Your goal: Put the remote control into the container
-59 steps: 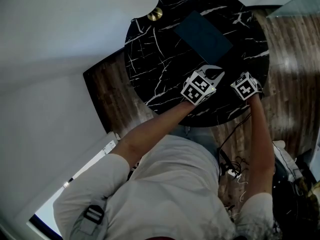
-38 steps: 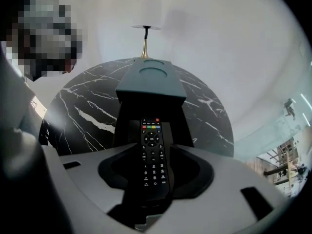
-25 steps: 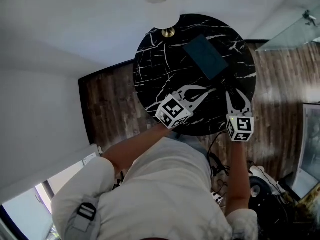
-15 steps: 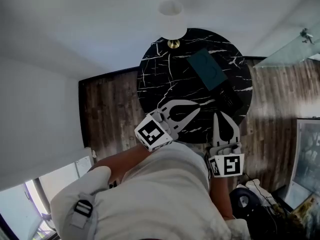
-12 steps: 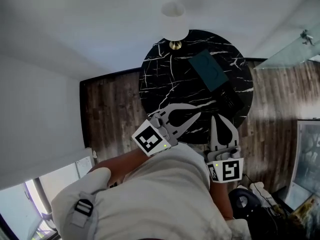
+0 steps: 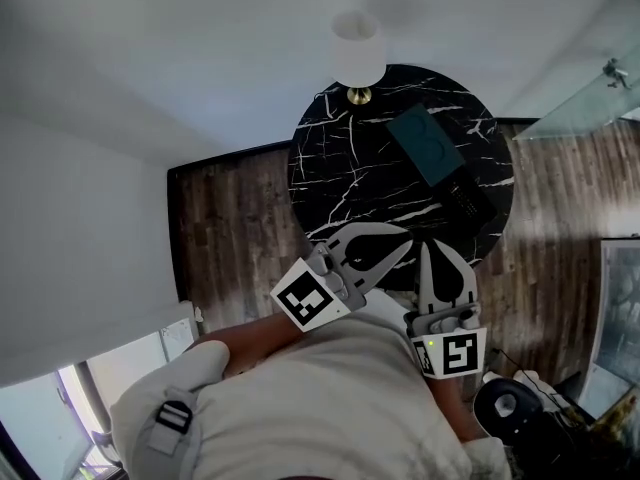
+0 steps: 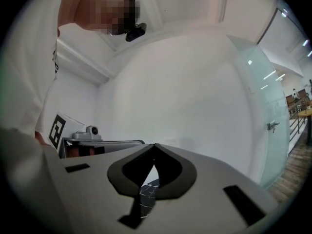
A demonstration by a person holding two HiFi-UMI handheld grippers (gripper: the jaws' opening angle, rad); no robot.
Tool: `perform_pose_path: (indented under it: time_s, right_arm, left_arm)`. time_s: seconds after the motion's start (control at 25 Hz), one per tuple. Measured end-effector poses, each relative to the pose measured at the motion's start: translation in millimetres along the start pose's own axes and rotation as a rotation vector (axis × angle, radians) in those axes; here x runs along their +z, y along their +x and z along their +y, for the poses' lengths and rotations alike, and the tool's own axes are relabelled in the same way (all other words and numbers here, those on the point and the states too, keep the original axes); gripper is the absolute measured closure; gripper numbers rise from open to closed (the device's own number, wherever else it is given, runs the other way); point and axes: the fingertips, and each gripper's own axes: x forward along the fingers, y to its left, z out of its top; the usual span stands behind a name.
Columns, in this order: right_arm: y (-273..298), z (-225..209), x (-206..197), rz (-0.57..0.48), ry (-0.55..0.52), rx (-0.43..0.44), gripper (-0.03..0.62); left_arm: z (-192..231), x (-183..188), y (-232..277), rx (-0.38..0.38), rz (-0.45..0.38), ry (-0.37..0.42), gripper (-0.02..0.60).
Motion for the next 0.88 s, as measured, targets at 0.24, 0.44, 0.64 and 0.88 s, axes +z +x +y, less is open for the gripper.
perform_pose_path:
  time_s: [0.24,0.44,0.64,0.88]
  right_arm:
    - [1.7,2.2,2.1,-0.006,-0.016,-0.009,0.585]
    - [3.9,4.0,0.2,-0.003,0.001,-0.004,0.585]
    - [7.9,4.5,-5.0,0.009,0.010,-0.011,0.585]
    - [12.5,7.0,-6.3,0.012,0.016,-0.016,0.585]
  left_arm:
    - [-0.4,-8.6,-2.0,-0.008,0.035,0.000,0.575]
    - [2.9,-9.2,-2.4,-0.005,0.032,-0.003,0.574]
    - [8.8,-12.9,-5.3,0.000,0.032,-0.014,0.574]
    - [13.6,-11.0,-8.4,0.002,0.031,-0.017,0.574]
